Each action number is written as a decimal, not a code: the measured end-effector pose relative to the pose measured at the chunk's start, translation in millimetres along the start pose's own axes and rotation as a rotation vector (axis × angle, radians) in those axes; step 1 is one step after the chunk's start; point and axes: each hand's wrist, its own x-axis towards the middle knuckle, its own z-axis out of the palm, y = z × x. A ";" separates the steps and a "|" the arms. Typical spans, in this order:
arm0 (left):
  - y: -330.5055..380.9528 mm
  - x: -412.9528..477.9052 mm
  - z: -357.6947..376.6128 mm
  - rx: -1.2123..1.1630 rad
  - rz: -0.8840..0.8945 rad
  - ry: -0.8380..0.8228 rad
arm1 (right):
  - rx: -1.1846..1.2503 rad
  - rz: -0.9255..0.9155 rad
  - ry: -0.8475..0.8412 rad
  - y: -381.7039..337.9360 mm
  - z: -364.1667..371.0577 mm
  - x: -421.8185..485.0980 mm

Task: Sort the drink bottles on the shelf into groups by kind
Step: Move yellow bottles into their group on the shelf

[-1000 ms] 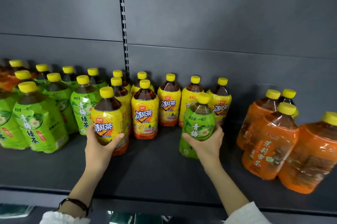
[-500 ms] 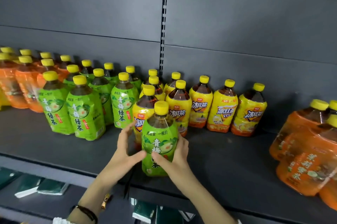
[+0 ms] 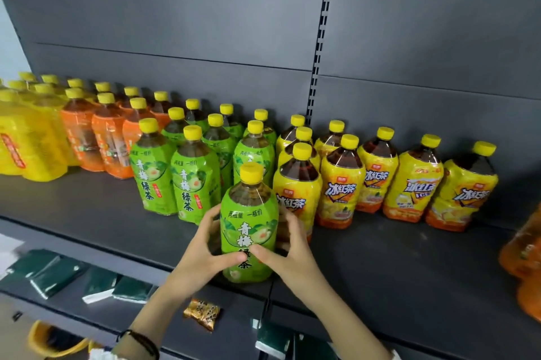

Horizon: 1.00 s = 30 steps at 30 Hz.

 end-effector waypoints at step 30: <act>-29.0 47.9 -4.7 0.893 0.101 0.583 | 0.022 -0.007 0.448 32.2 -20.3 34.3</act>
